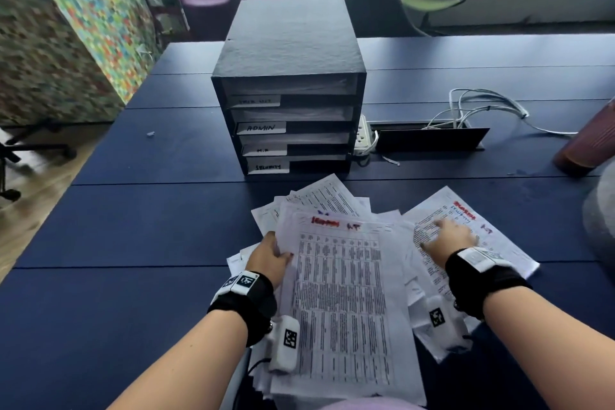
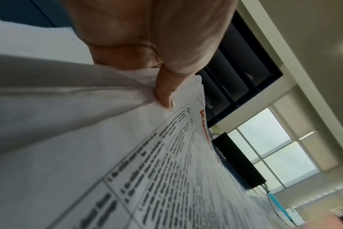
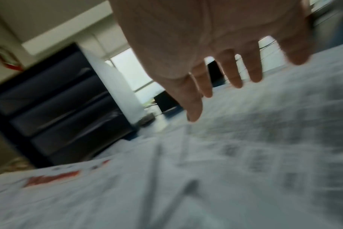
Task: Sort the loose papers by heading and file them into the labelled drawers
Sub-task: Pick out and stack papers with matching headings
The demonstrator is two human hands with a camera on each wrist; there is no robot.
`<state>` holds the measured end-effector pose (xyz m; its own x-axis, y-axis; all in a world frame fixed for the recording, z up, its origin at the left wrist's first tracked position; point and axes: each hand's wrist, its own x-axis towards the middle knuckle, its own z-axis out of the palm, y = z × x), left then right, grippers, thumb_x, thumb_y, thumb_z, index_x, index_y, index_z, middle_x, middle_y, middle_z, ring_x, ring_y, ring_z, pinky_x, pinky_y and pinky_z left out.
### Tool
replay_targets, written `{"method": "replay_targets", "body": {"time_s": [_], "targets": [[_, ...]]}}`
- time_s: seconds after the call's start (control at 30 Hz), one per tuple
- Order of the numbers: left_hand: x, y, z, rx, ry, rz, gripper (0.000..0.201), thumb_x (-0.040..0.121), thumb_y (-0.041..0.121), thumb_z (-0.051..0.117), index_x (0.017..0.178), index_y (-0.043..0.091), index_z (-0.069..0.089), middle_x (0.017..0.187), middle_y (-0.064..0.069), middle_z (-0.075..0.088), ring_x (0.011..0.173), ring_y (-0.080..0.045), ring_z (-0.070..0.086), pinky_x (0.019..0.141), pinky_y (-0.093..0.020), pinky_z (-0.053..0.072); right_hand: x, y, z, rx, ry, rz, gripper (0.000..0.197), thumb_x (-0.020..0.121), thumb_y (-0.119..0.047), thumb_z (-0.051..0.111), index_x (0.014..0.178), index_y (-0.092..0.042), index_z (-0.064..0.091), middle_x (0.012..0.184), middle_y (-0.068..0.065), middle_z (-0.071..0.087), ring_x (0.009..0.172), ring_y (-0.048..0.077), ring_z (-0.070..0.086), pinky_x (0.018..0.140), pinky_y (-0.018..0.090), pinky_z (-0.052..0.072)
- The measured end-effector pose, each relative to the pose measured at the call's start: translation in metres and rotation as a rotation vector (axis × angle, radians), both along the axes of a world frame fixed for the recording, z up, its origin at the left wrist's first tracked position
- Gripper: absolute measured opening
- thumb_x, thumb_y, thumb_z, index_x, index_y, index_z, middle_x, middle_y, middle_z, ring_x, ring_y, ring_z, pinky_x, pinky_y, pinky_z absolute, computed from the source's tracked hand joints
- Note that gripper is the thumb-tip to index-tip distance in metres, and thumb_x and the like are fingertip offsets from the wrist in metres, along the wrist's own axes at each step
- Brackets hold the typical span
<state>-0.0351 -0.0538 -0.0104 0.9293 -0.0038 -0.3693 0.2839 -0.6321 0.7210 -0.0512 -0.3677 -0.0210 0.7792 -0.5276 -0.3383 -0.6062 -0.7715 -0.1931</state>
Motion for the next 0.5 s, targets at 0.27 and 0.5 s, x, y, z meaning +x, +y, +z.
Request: {"method": "replay_targets", "body": {"time_s": [0.27,0.5], "targets": [[0.003,-0.011,-0.001,0.055,-0.014,0.109,0.014,0.094,0.014,0.052,0.099,0.007,0.041,0.102,-0.011,0.056,0.085,-0.022,0.049,0.073,-0.025,0.036,-0.03,-0.042,-0.024,-0.033,0.222,0.09,0.089,0.076,-0.051,0.066,0.146,-0.029,0.017,0.153,0.015,0.018,0.14,0.033,0.02,0.115,0.044,0.018],[0.015,-0.009,-0.029,0.115,-0.04,0.21,0.022,0.092,0.013,0.054,0.086,0.005,0.034,0.073,-0.012,0.043,0.071,-0.027,0.045,0.065,-0.034,0.036,-0.047,-0.074,-0.024,0.018,-0.06,-0.094,0.058,0.08,-0.026,0.066,0.134,-0.02,0.047,0.144,0.012,0.038,0.129,0.032,0.04,0.107,0.042,0.034]]}}
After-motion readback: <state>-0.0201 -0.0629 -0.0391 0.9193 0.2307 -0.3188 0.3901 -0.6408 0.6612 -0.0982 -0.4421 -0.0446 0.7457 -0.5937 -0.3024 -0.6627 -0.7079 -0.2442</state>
